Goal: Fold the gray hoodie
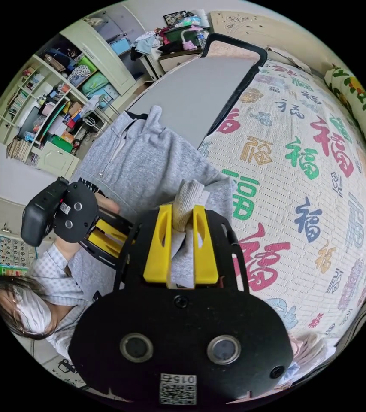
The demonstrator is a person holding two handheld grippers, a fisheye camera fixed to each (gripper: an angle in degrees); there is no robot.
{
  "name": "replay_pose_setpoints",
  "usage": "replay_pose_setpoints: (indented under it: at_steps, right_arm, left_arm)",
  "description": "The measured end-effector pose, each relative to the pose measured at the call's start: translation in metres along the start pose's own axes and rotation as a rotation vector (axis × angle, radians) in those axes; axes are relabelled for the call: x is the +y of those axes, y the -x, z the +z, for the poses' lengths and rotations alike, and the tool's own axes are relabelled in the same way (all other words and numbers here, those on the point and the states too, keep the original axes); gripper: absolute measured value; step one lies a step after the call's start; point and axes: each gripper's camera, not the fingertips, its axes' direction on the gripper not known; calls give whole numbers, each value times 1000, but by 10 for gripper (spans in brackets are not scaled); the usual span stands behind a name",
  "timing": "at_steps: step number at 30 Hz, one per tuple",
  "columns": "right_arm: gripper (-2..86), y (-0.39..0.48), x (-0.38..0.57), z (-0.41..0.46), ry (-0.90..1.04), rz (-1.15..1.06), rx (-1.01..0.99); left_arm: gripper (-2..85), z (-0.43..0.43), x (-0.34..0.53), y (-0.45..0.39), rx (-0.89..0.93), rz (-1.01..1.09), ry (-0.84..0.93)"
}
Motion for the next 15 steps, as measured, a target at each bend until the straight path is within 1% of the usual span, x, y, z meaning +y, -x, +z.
replay_pose_setpoints:
  at_steps: [2,4,5,6,7,9,12,14,15]
  right_arm:
    - [60,-14,17,-26,-105,87,62]
    - [56,-38,56,-75,-314,249,153]
    - [56,-44,69,-87,-370,296,180]
    - [56,-54,96,-110,-477,373,240]
    - [57,-61,124,-128,-557,438,310]
    - [57,-71,162,-145,-614,522,404]
    - [57,-84,219,-157,-690,611,477]
    - [57,-94,251,-159,-747,717,472]
    - [57,-101,269,-159,-792,759,404]
  left_arm:
    - [62,-18,8,7,-21,-67,-84]
    - [62,-49,29,24,-28,-211,-260]
    - [62,-56,35,28,-17,-238,-306]
    - [60,-66,47,32,-8,-277,-372]
    - [59,-70,55,34,-17,-303,-398]
    - [59,-71,59,34,-64,-356,-387]
    - [62,-61,50,21,-97,-353,-339]
    - [68,-52,40,10,-115,-337,-302]
    - [69,-47,32,0,-139,-322,-286]
